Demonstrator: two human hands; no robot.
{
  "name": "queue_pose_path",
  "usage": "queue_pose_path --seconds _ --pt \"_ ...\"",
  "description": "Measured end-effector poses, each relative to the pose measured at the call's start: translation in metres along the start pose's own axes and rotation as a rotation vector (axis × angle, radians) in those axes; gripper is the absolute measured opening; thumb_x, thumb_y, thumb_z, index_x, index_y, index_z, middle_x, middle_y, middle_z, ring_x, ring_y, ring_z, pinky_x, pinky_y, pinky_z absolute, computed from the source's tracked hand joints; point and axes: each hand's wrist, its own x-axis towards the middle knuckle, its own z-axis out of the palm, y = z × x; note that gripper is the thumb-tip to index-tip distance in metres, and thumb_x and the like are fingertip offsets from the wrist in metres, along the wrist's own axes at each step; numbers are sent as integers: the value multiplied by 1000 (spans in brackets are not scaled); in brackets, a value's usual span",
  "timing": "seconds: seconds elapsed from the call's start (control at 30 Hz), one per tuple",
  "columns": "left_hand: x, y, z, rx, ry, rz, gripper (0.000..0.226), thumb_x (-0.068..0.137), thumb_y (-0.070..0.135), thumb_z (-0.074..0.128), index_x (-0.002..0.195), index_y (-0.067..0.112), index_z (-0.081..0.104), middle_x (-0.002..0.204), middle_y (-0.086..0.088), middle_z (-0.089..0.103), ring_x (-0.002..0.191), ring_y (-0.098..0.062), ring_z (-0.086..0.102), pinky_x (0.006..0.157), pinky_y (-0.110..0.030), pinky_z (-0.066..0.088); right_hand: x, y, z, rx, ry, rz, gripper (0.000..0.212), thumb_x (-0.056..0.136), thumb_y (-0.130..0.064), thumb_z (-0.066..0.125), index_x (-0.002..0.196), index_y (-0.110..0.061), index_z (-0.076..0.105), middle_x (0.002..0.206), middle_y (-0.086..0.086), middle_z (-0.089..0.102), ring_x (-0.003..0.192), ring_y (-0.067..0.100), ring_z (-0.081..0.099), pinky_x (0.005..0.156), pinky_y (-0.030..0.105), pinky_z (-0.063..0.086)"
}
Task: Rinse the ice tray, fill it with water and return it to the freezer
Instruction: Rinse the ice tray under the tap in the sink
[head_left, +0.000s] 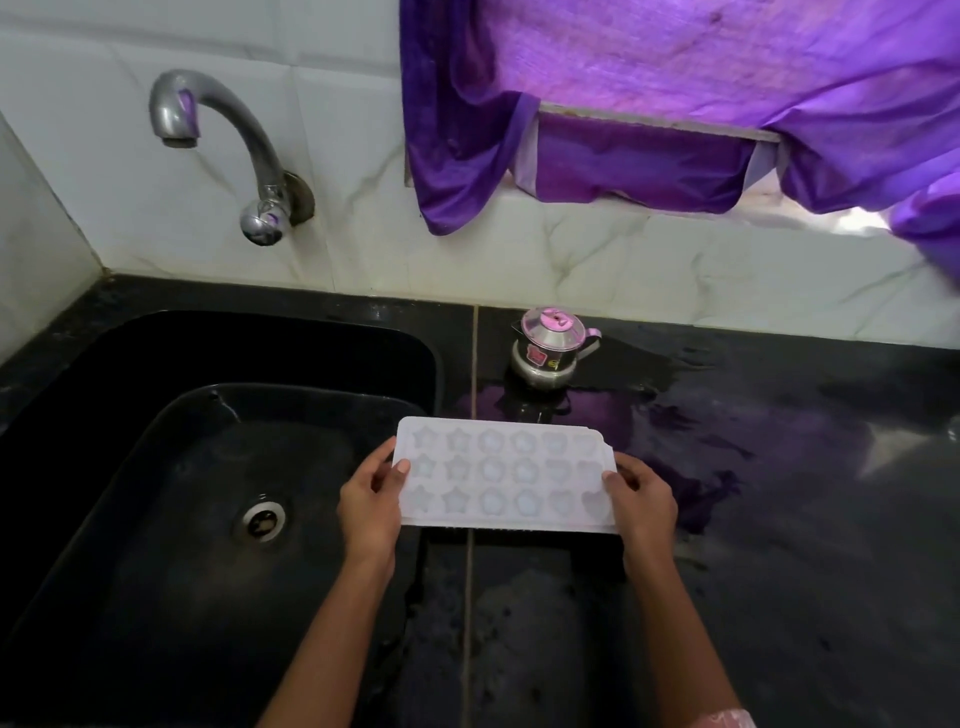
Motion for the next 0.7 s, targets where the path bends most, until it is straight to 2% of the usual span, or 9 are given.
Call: queue_pose_path --seconds 0.07,0.17,0.37,0.5,0.63,0.7 --pt "-2 -3 8 13 -8 -6 33 90 7 57 122 12 60 109 -9 66 100 -21 62 85 -34 51 6 2 -7 -40 6 -4 29 88 -5 51 114 -7 63 107 9 65 89 17 53 78 27 39" --pt "-5 -7 16 23 -12 -18 34 90 7 57 123 10 59 109 -9 66 101 -22 63 86 -35 51 13 4 -13 -58 -2 4 30 87 -5 51 114 -7 63 107 10 65 88 17 52 78 26 37" --pt "-3 -7 20 28 -12 -37 35 90 9 57 125 10 59 112 -8 65 100 -20 63 84 -32 50 19 6 -14 -61 -25 17 27 87 -5 50 110 -6 64 93 5 61 84 18 51 73 25 35" --pt "-1 -10 17 36 -35 -31 33 90 12 59 123 13 60 113 -7 66 103 -21 63 87 -35 51 24 7 -13 -81 -43 42 25 86 -7 50 109 -6 62 96 7 62 84 18 51 72 27 37" --pt "1 -9 15 29 -57 -42 33 90 12 59 122 13 60 110 -7 66 99 -20 64 79 -31 52 29 8 -14 -129 -65 54 26 87 -10 51 111 -6 61 104 10 63 88 20 52 76 31 42" --pt "2 -8 15 43 -57 -37 34 88 11 60 122 12 60 110 -8 66 100 -22 63 80 -32 52 30 7 -15 -162 -72 48 26 87 -10 51 111 -6 60 104 10 63 88 19 51 78 31 42"
